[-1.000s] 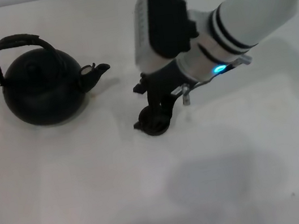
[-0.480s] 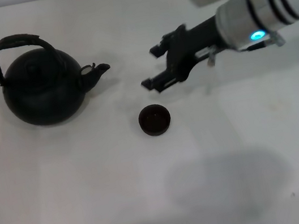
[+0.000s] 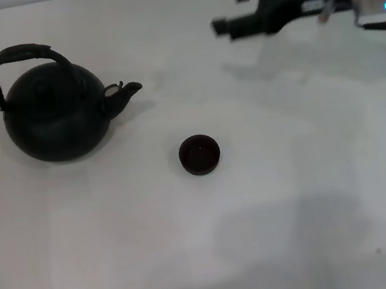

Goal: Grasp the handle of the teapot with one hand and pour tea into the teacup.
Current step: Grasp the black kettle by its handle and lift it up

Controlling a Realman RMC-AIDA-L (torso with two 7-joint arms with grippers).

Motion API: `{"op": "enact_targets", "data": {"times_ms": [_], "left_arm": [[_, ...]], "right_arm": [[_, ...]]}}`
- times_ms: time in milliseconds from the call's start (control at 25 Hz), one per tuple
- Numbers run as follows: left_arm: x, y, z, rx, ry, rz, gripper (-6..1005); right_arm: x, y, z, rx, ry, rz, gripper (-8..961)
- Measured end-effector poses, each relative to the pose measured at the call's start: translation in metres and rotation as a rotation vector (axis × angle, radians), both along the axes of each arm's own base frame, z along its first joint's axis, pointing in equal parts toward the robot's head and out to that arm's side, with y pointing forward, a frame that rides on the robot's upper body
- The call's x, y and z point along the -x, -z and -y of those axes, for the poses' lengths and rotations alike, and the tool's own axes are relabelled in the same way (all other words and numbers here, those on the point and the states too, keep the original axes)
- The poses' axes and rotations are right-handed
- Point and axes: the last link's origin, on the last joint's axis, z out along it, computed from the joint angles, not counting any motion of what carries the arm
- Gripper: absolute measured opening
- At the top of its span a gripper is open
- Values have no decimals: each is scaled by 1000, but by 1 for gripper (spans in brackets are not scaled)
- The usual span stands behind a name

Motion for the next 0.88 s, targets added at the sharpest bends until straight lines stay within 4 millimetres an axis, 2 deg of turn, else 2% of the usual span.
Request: {"op": "enact_targets", "data": {"times_ms": [320,440,480,520,680,880], "left_arm": [[6,-1,3,14,-22,-17,817],[8,1,5,30,-33,-21,817],[9,2,5,33,-34,-22,817],[9,3,6,42,-32,-25,817],[10,8,11,101,-11,-38,817],[16,8,32,137,18,-50,816]], "right_arm": [[-57,-43,-16,-336,165,-228,849],[-81,-55,-16,-503,208,-274,846],[-94,-62,-14,-627,215,-281,845],[-94,-62,-14,-627,215,-281,845],[-119,-73,-6,-841,255,-264,845],[-137,-80,-1,-932,321,-231,845]]}}
